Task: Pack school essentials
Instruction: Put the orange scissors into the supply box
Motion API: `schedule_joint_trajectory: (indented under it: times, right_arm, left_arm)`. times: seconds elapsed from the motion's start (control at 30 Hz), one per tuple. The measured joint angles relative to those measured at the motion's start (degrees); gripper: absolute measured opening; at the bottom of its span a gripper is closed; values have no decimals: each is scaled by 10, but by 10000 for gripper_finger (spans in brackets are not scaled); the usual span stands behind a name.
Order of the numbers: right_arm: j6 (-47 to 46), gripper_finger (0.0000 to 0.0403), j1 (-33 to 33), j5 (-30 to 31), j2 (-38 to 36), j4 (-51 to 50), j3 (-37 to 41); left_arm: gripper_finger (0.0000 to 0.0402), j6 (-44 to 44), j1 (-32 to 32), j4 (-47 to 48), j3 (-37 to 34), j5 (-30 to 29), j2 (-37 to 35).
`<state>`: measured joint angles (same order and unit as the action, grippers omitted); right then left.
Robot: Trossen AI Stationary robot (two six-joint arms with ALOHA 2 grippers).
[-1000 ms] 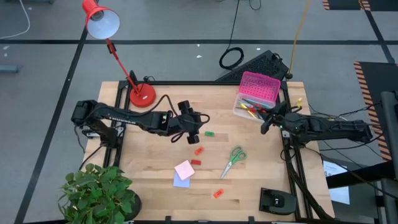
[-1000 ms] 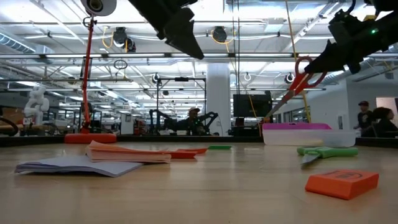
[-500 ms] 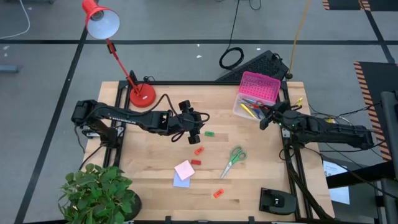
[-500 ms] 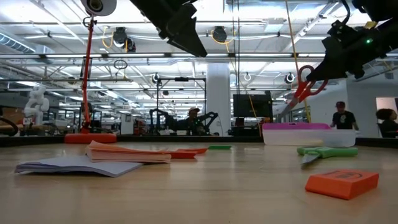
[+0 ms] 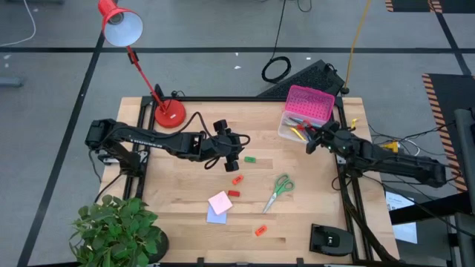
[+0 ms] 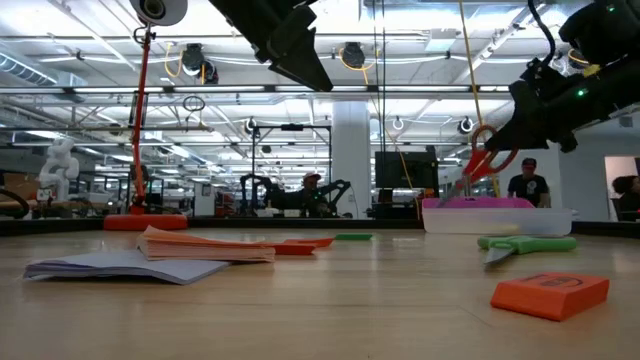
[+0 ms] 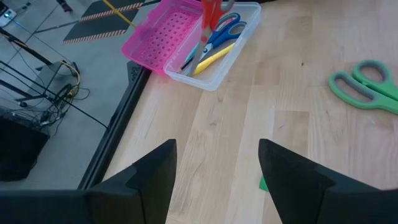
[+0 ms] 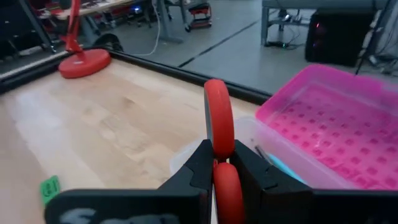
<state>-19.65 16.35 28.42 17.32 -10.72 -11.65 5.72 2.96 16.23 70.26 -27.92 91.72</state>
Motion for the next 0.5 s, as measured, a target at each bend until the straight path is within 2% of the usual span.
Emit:
schedule_joint_trajectory:
  times: [0.17, 0.33, 0.5]
  right_arm:
    - [-3, 25, 32, -21, 4, -7, 6]
    - [-7, 25, 53, -73, 11, 5, 15]
    - [-7, 28, 62, -77, 17, 27, 27]
  left_arm:
    - [230, 2, 0, 0, 0, 0, 0]
    - [230, 2, 0, 0, 0, 0, 0]
    - [230, 1, 0, 0, 0, 0, 0]
